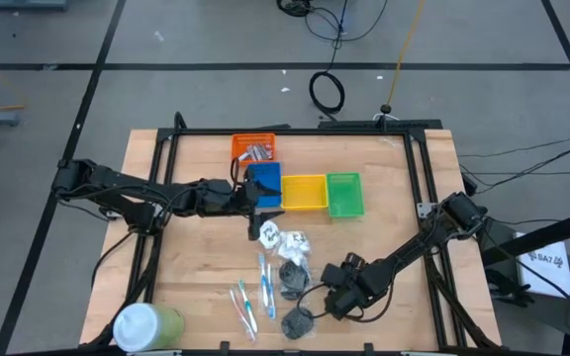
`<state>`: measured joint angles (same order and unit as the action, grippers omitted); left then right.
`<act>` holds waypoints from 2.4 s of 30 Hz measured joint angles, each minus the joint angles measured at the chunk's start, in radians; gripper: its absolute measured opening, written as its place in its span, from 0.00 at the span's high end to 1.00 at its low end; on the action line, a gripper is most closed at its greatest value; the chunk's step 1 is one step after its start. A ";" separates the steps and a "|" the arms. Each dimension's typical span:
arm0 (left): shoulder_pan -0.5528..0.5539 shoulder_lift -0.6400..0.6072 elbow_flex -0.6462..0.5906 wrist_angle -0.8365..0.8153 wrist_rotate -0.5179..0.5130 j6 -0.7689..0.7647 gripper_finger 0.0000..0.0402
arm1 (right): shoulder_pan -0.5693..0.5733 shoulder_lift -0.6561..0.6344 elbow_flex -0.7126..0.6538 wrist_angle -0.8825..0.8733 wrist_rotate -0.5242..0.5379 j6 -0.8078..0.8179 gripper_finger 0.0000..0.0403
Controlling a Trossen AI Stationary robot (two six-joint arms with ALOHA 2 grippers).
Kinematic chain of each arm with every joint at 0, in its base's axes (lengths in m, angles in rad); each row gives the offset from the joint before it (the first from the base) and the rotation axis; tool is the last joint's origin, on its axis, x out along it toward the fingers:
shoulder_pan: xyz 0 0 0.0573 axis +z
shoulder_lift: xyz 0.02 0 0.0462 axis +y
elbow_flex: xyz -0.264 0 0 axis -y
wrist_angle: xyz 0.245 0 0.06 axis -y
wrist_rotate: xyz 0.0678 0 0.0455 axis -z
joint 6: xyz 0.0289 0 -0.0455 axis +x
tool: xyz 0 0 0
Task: Pick & Place Travel size toiletries
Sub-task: Put the bottom nail cutter into the orange basket
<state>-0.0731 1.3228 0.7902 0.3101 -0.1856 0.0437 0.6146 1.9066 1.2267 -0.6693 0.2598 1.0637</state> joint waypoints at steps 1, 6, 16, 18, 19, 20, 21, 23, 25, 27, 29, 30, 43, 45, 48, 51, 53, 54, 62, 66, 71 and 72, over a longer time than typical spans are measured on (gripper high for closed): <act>0.001 0.000 0.000 0.000 0.000 0.000 0.40 | -0.003 -0.001 -0.001 -0.004 0.000 -0.004 0.39; 0.001 0.000 0.000 -0.004 0.000 0.000 0.40 | -0.006 -0.001 -0.001 -0.002 -0.025 -0.078 0.39; 0.001 0.000 0.000 -0.017 0.000 0.000 0.40 | -0.009 -0.003 -0.006 -0.042 -0.154 -0.204 0.39; 0.001 0.000 0.000 -0.021 0.000 0.000 0.40 | -0.008 -0.002 -0.006 -0.058 -0.157 -0.220 0.39; 0.001 0.000 0.000 -0.022 0.000 0.000 0.40 | -0.008 -0.002 -0.006 -0.067 -0.157 -0.227 0.39; 0.001 0.000 0.000 -0.024 0.000 0.001 0.40 | -0.008 -0.002 -0.006 -0.074 -0.157 -0.240 0.39; 0.001 0.000 0.000 -0.023 0.000 0.003 0.40 | -0.008 -0.002 -0.006 -0.080 -0.159 -0.252 0.39; 0.001 0.000 0.000 -0.023 0.000 0.003 0.40 | -0.008 -0.002 -0.007 -0.082 -0.161 -0.271 0.40; 0.001 0.000 0.000 -0.024 0.000 0.003 0.40 | -0.014 -0.002 -0.007 -0.079 -0.163 -0.287 0.43; 0.001 0.000 0.000 -0.023 0.000 0.003 0.40 | -0.019 -0.002 -0.007 -0.071 -0.173 -0.297 0.47; 0.001 0.000 0.000 -0.023 0.000 0.003 0.40 | -0.025 -0.002 -0.007 -0.060 -0.176 -0.311 0.52; 0.001 0.000 0.000 -0.023 0.000 0.003 0.40 | -0.026 -0.002 -0.007 -0.056 -0.177 -0.321 0.55; 0.001 0.000 0.000 -0.028 0.000 0.004 0.40 | -0.051 -0.002 -0.007 -0.037 -0.176 -0.371 0.88; 0.001 0.000 0.000 -0.028 0.000 0.004 0.40 | -0.051 -0.002 -0.007 -0.032 -0.169 -0.379 0.88; 0.001 0.000 0.000 -0.028 0.000 0.004 0.40 | -0.051 -0.024 -0.009 -0.021 -0.154 -0.392 0.88; 0.001 0.000 0.000 -0.028 0.000 0.004 0.40 | -0.051 -0.064 -0.015 -0.031 -0.082 -0.406 0.88; 0.001 0.000 0.000 -0.028 0.000 0.002 0.40 | -0.049 -0.119 -0.015 -0.035 -0.005 -0.423 0.88; 0.000 0.000 0.000 -0.028 0.000 0.002 0.40 | -0.046 -0.147 -0.013 -0.034 0.044 -0.432 0.88; 0.001 0.000 0.000 -0.013 0.024 -0.005 0.40 | -0.031 -0.374 -0.182 0.299 0.464 -0.657 0.88; 0.001 0.002 0.000 0.017 0.105 0.000 0.40 | -0.076 -0.474 -0.388 0.753 0.526 -0.893 0.88; 0.000 0.066 0.000 0.159 0.190 0.002 0.40 | -0.142 -0.535 -0.640 1.493 0.436 -1.192 0.88; 0.000 0.090 0.001 0.208 0.204 0.002 0.40 | -0.153 -0.535 -0.682 1.620 0.394 -1.230 0.88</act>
<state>-0.0727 1.4125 0.7910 0.5178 0.0184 0.0459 0.4614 1.3712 0.5451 0.9512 0.6534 -0.1665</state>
